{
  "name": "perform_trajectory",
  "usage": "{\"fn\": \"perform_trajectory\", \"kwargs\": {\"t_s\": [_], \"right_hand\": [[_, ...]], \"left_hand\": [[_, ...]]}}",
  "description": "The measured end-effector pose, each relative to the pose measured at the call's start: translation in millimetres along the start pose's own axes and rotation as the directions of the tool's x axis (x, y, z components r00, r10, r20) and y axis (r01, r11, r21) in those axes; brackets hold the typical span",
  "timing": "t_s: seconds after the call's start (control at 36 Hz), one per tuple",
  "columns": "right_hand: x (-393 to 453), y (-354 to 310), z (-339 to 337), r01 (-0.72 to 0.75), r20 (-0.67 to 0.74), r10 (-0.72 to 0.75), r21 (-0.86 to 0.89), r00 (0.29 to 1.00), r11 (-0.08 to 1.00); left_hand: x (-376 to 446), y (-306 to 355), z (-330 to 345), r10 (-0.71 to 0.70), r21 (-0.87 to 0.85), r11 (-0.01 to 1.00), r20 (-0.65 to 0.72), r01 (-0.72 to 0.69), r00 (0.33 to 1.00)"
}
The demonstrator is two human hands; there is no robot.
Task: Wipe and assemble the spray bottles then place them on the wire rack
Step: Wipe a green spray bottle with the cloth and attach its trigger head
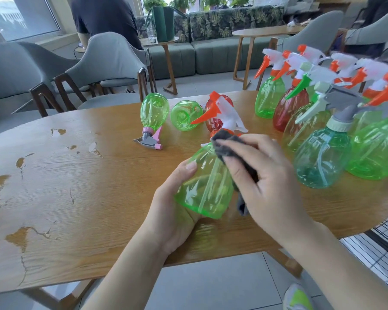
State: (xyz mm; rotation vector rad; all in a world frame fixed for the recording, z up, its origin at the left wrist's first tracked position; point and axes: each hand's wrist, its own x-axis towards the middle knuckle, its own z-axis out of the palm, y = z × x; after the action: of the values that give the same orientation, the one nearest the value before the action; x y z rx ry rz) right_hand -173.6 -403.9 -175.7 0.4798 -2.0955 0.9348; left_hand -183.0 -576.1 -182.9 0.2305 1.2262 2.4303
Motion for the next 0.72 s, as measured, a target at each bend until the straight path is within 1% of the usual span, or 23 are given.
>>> {"fn": "perform_trajectory", "kwargs": {"t_s": [0.06,0.14,0.25,0.33,0.5,0.58,0.64,0.72], "right_hand": [[3,1,-3,-0.099,-0.039,0.102,0.066,0.994,0.993],[4,0,-6,-0.162,-0.069,0.171,0.116,0.983,0.980],[-1,-5,-3,-0.104,-0.036,0.110,0.133,0.993,0.986],[-3,-4,-2,-0.060,-0.010,0.061,0.111,0.998,0.992],[-3,2,-4,-0.084,-0.024,0.087,0.093,0.996,0.992],[-7,-5,-1,-0.010,-0.025,0.012,0.068,1.000,0.998],[-13,-13,4,0.098,-0.010,-0.098,0.033,0.995,0.995],[-23,-21,11,0.267,0.043,-0.267,0.005,0.963,0.964]], "left_hand": [[-1,-1,-2,-0.011,0.004,1.000,0.024,0.011,1.000],[-1,-3,-3,-0.016,0.003,1.000,0.037,0.016,0.999],[-1,-1,-2,-0.006,0.017,1.000,0.000,0.006,1.000],[-1,-2,-2,0.006,0.054,0.999,-0.016,-0.005,1.000],[-1,-3,2,-0.009,0.095,0.995,-0.044,0.013,0.999],[0,-4,1,0.006,0.059,0.998,-0.052,-0.003,0.999],[0,-4,1,0.005,0.033,0.999,-0.055,-0.003,0.998],[-2,-2,1,-0.038,-0.015,0.999,-0.023,0.037,0.999]]}}
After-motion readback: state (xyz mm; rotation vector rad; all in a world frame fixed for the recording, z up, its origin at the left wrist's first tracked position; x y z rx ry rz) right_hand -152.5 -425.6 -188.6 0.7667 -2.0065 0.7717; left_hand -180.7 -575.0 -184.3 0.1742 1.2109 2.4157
